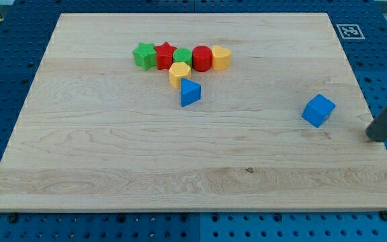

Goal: Move the blue cube below the blue triangle

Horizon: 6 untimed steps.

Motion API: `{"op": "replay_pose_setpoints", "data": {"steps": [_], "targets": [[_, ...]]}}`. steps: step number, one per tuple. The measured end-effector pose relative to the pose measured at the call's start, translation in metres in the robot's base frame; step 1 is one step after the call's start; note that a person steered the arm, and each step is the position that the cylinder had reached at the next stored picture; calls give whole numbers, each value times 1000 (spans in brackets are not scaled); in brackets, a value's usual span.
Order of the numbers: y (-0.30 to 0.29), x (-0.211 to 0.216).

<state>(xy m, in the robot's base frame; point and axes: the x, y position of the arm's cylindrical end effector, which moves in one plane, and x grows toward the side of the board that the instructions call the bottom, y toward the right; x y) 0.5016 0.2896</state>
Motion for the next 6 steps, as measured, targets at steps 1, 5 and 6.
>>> {"op": "replay_pose_setpoints", "data": {"steps": [1,5,6], "targets": [[-24,-27],[-152,-33],[-168,-46]]}}
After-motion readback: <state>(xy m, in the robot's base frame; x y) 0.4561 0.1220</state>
